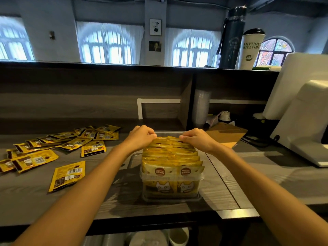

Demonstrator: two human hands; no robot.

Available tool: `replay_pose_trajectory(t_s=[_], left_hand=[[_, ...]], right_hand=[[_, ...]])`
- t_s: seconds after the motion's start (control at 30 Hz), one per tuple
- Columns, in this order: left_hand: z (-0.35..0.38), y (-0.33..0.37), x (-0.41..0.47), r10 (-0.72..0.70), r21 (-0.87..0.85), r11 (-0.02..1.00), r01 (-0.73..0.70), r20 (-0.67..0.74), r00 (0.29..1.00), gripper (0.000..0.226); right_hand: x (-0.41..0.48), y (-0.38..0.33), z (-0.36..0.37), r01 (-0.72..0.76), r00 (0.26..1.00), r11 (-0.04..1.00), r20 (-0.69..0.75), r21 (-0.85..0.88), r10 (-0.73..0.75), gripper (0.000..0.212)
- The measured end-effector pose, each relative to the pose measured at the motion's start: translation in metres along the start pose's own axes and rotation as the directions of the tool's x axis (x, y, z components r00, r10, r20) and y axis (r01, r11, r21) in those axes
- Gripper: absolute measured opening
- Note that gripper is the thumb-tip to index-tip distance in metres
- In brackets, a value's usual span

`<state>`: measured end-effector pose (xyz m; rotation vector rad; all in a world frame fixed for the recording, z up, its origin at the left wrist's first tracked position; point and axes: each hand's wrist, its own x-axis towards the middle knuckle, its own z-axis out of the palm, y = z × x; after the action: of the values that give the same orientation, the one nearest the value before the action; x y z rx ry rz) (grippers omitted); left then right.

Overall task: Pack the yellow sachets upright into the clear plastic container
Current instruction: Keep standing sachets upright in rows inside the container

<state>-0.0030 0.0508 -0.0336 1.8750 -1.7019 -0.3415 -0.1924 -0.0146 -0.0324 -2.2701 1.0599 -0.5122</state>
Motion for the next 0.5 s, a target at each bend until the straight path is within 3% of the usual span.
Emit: replay_pose_trajectory(t_s=[0.17, 0.33, 0.5], left_hand=[[0.002, -0.005, -0.001, -0.045, -0.008, 0.999, 0.045, 0.036, 0.998, 0.043], [0.002, -0.003, -0.006, -0.021, -0.109, 0.994, 0.026, 0.042, 0.999, 0.034], [-0.003, -0.001, -0.007, -0.03, -0.11, 0.994, 0.022, -0.071, 0.997, 0.029]], right_hand=[[-0.003, 0.0, 0.003, -0.047, 0.999, 0.999, 0.005, 0.007, 0.047, 0.039], [-0.003, -0.003, 0.007, -0.039, 0.996, 0.998, -0.073, 0.044, 0.042, 0.037], [-0.001, -0.016, 0.007, -0.013, 0.993, 1.0, -0.116, 0.025, 0.016, 0.04]])
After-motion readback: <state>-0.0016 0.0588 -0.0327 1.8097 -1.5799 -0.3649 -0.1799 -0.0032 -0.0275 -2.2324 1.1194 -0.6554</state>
